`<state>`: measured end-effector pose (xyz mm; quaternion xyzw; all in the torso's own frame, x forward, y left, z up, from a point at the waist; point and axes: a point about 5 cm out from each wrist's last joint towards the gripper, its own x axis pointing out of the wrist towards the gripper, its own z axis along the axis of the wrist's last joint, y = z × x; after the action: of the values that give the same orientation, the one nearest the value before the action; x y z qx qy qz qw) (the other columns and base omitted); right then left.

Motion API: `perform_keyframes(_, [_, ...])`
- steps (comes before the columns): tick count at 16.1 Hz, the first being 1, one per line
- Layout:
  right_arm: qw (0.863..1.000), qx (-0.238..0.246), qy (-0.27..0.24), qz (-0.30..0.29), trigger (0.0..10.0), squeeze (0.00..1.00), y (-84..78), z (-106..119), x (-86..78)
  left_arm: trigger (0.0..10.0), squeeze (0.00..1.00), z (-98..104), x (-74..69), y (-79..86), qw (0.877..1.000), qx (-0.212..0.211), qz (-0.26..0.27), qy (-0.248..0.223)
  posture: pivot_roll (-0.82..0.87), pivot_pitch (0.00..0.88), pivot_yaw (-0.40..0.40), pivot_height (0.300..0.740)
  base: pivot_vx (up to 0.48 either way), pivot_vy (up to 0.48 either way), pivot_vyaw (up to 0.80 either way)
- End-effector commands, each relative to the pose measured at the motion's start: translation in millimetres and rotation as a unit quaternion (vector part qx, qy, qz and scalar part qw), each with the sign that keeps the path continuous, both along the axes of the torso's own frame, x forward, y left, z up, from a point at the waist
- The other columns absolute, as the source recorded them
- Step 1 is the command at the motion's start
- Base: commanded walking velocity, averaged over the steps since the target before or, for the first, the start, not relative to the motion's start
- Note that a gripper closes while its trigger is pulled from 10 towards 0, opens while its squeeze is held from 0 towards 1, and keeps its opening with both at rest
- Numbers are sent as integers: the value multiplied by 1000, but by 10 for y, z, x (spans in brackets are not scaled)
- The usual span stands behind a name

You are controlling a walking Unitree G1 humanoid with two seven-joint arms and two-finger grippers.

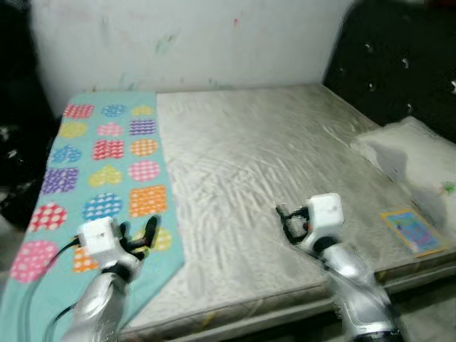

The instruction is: Clean up the room

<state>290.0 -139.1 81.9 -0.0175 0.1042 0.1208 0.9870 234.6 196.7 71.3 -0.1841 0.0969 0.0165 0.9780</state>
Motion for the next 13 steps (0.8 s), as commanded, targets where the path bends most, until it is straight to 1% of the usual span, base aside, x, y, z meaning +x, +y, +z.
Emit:
perform_keyframes(1, [1000,-12,-9,-8,10000,0,-85,55,25,10000,0,54,37,-45,1000,-3,-8,-11,-18,0,-56,740,0,480,0])
perform_keyframes(2, [1000,-14,-10,-7,10000,0,-84,55,25,10000,0,54,37,-46,1000,-3,-8,-11,-18,0,-56,740,0,480,0])
perform_keyframes(6, [1000,-15,-10,-4,10000,0,-76,55,28,10000,0,56,39,-46,1000,-4,-8,-11,-16,0,-58,740,0,480,695])
perform_keyframes(7, [1000,-14,-10,-4,10000,0,-77,56,29,10000,0,58,41,-47,1000,-4,-8,-11,-16,0,-58,740,0,480,406])
perform_keyframes(10, [1000,-13,-10,-4,10000,0,-76,55,33,10000,0,59,43,-49,1000,-4,-8,-11,-17,0,-57,740,0,480,0])
perform_keyframes(11, [1000,-14,-10,-4,10000,0,-75,55,33,10000,0,59,43,-48,1000,-4,-8,-12,-17,0,-56,740,0,480,481])
perform_keyframes(12, [1000,-13,-10,-4,10000,0,-74,56,34,10000,0,61,44,-48,1000,-6,-8,-13,-16,0,-57,740,0,292,581])
perform_keyframes(13, [1000,-12,-10,-4,10000,0,-72,56,37,10000,0,67,48,-46,1000,-8,-8,-17,-17,0,-57,740,0,0,0])
